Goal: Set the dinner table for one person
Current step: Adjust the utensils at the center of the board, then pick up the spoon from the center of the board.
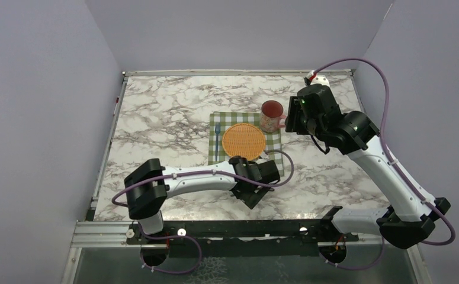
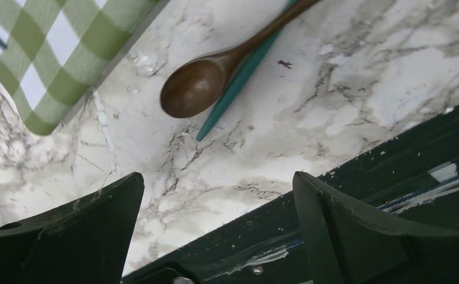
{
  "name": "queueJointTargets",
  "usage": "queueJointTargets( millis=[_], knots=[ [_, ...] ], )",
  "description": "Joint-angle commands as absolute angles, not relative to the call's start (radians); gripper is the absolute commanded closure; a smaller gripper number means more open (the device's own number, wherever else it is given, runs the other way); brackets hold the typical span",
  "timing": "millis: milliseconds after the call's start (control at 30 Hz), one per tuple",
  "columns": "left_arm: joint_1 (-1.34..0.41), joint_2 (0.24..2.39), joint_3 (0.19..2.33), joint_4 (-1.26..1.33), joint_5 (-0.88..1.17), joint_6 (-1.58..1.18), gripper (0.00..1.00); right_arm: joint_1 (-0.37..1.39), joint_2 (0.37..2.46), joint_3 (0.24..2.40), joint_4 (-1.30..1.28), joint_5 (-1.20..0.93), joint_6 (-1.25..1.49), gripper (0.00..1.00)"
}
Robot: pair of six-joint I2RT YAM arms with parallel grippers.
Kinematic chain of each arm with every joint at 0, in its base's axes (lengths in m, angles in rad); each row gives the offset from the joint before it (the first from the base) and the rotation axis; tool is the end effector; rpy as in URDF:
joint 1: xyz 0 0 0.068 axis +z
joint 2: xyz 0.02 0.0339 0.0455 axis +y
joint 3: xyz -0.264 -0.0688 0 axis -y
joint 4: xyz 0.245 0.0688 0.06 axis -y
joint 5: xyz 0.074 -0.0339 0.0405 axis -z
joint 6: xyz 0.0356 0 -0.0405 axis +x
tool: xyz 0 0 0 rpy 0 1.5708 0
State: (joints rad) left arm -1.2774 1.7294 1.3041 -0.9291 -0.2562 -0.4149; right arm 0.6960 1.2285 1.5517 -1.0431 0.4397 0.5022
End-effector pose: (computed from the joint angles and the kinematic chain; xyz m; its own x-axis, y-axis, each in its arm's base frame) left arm 0.1049 -0.3161 0.2218 -0.6254 0.7219 -0.2963 0.7192 0.6806 0.1399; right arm 0.1820 0.1323 0.4269 -0.6045 0.0625 -0.7941 -0.0497 0.9920 0.1159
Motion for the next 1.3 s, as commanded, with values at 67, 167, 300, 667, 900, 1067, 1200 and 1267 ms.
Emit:
queueJointTargets(
  millis=[67,167,300,667,900,1067,1200,1267],
  knots=[
    [-1.146,1.556,1.210,-0.909,-0.264,-0.726,0.01,0.694,1.258,1.577,-1.086,0.465,0.490,0.44],
    [-1.059,1.503,1.193,-0.922,-0.261,-0.759,0.01,0.694,1.270,1.562,-1.083,0.407,0.438,0.44],
    [-0.999,1.491,1.197,-0.954,-0.269,-0.767,0.01,0.695,1.291,1.533,-1.069,0.261,0.302,0.43],
    [-0.948,1.478,1.193,-1.001,-0.364,-0.736,0.01,0.698,1.312,1.444,-1.089,0.094,0.068,0.43],
    [-0.823,1.455,1.214,-1.016,-0.397,-0.758,0.01,0.706,1.303,1.405,-1.092,-0.069,0.037,0.45],
    [-0.721,1.442,1.224,-1.016,-0.372,-0.804,0.01,0.747,1.319,1.319,-1.075,-0.079,0.027,0.44],
    [-0.636,1.447,1.240,-1.011,-0.354,-0.817,0.01,0.812,1.356,1.295,-1.056,-0.046,0.028,0.44],
    [-0.606,1.448,1.258,-1.004,-0.352,-0.803,0.01,0.840,1.367,1.275,-1.037,-0.030,0.025,0.44]
  ],
)
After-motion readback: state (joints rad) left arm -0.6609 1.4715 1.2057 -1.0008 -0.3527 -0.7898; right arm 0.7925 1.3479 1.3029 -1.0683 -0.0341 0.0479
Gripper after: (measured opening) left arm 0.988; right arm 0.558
